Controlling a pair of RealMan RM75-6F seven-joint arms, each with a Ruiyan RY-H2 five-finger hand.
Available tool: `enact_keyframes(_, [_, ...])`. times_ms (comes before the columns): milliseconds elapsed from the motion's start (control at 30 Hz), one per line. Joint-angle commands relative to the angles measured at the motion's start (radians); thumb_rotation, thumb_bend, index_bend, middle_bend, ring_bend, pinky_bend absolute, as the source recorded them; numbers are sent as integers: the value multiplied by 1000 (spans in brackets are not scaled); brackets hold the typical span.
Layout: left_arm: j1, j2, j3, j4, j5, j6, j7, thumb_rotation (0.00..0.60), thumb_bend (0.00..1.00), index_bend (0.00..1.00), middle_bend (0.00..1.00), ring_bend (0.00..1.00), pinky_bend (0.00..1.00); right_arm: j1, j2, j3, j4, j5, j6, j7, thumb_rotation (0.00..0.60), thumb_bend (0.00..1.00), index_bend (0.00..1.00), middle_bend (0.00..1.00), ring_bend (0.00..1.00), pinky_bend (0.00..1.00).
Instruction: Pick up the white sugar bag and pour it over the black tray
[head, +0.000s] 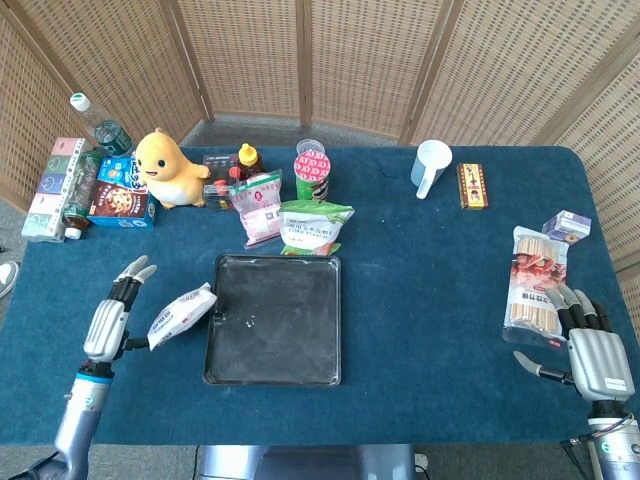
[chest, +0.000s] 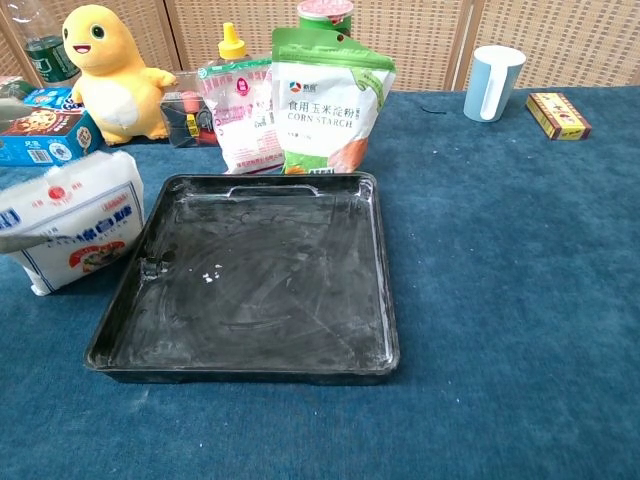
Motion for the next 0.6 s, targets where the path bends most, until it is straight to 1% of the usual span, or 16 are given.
enact_keyframes(33, [20,27,21,-21,3,0,6,584,15,69,0,0,60,0,1,0,-2,-1,2,0,268,0,48,0,0,64])
enact_keyframes(167, [45,92,48,-85,24,20,-11,584,16,67,0,0,60,-1,3,-1,-6,-4,3,0,272,0,48,0,0,64])
enact_keyframes(300, [56,179,60,-167,45,37,-17,584,17,67,0,0,60,-1,4,-3,-9,-6,4,-2,272,0,48,0,0,64])
enact_keyframes(367, [61,236,66,-210,56,46,-5,583,16,67,0,0,60,-2,4,-3,-10,-6,5,-3,274,0,48,0,0,64])
enact_keyframes(500, [77,323,62,-271,64,76,63,585,17,67,0,0,60,-3,6,-2,-13,-6,7,-3,270,0,48,0,0,64])
enact_keyframes(600, [92,408,63,-351,36,59,133,589,16,68,0,0,60,-4,7,-2,-15,-6,10,-6,270,0,48,0,0,64])
